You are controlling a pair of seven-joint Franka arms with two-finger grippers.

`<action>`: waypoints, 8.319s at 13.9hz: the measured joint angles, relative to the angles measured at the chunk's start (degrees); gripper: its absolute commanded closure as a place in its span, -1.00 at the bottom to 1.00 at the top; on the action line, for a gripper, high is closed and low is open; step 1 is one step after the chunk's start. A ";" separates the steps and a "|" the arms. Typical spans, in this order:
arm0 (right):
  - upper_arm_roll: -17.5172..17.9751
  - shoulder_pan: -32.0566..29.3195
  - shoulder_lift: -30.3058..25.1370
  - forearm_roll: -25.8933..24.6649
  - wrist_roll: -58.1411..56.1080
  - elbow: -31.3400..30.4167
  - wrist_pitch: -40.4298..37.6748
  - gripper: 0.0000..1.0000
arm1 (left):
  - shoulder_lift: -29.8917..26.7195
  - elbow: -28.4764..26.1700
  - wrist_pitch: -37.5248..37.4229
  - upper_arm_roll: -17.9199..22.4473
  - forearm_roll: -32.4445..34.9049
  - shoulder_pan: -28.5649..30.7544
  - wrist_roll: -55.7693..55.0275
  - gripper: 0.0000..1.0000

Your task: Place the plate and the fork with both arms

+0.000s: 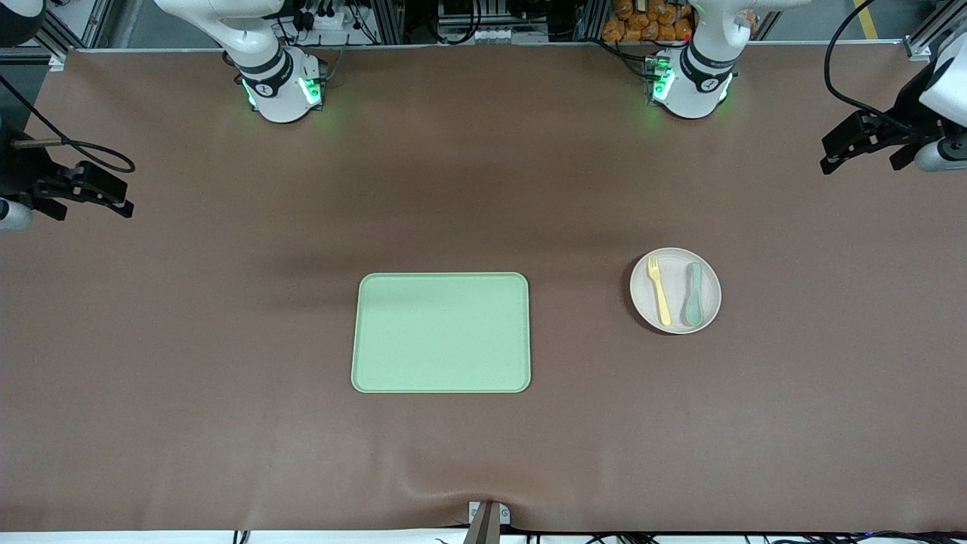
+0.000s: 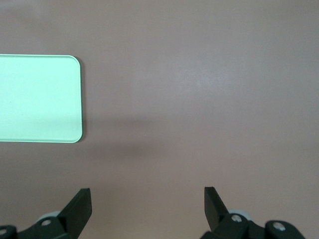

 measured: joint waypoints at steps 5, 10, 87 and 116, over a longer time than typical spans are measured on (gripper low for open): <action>0.00 0.00 0.00 0.00 0.00 0.00 -0.01 -1.00 | 0.00 0.24 -0.46 0.04 0.00 0.30 0.31 -1.00; 0.02 0.00 0.00 0.00 0.00 0.00 -0.05 -1.00 | 2.23 -1.25 -0.14 0.06 0.00 1.70 2.54 -1.00; -0.05 -0.08 0.00 0.00 0.17 0.02 -1.23 -1.00 | 49.35 11.23 41.84 -12.75 -9.25 -11.98 -11.88 1.00; 9.27 3.00 10.51 2.57 12.51 7.72 0.87 -1.00 | 40.39 17.55 32.14 -8.10 -1.13 -16.07 -12.90 -1.00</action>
